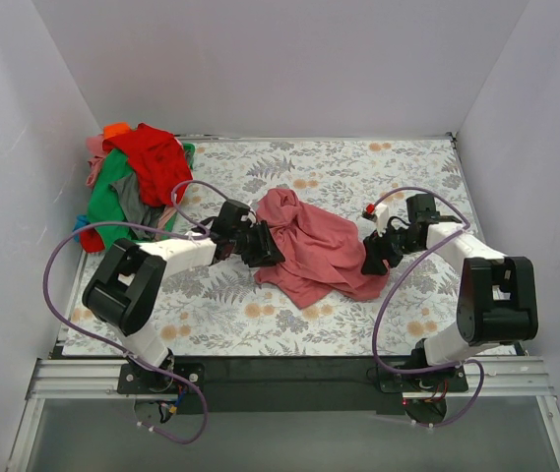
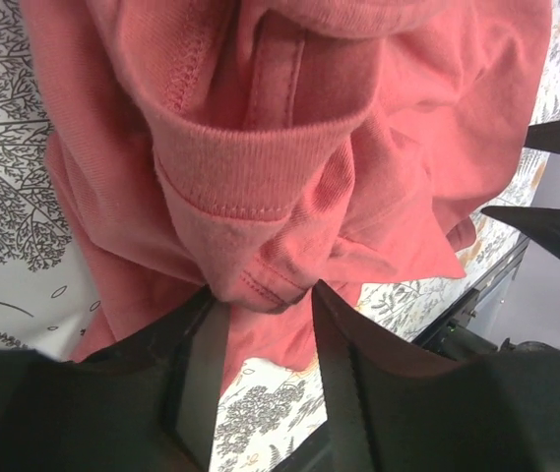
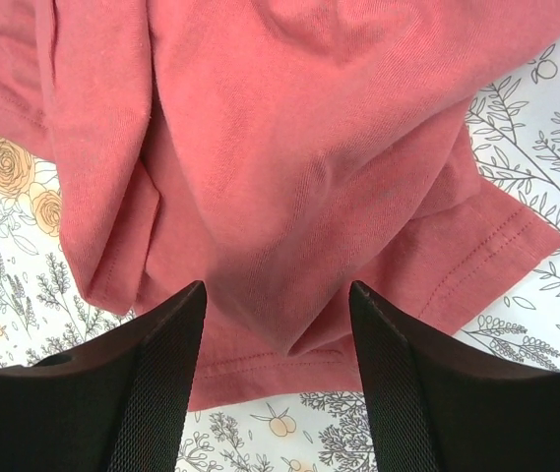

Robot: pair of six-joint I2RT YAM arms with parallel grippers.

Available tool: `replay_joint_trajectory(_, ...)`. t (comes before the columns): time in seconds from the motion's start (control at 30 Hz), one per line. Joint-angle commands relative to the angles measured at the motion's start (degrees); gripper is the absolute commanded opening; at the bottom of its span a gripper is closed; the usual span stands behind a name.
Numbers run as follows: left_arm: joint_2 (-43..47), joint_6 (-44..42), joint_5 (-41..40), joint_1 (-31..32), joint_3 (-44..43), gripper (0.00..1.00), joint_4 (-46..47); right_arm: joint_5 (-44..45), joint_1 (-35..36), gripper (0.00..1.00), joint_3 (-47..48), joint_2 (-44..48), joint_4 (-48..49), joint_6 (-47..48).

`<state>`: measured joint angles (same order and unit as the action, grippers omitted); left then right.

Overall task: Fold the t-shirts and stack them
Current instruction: Flatten the tshirt out

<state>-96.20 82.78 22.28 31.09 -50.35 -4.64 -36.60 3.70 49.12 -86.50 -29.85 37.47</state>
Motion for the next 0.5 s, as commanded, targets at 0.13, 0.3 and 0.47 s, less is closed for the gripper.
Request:
replay_joint_trajectory(0.13,-0.91,-0.34,0.74,0.37,-3.18,0.27,2.01,-3.12,-0.28,0.60,2.12,-1.30,0.58,-0.03)
replay_joint_trajectory(0.3,-0.92,-0.43,1.88,0.37,-3.00,0.16,2.45,-3.48,-0.28,0.44,2.38,-2.18,0.32,0.05)
replay_joint_trajectory(0.47,0.66,-0.69,3.12,0.37,-2.30,0.04,3.50,-3.57,-0.28,0.10,2.99,-2.54,-0.30,0.23)
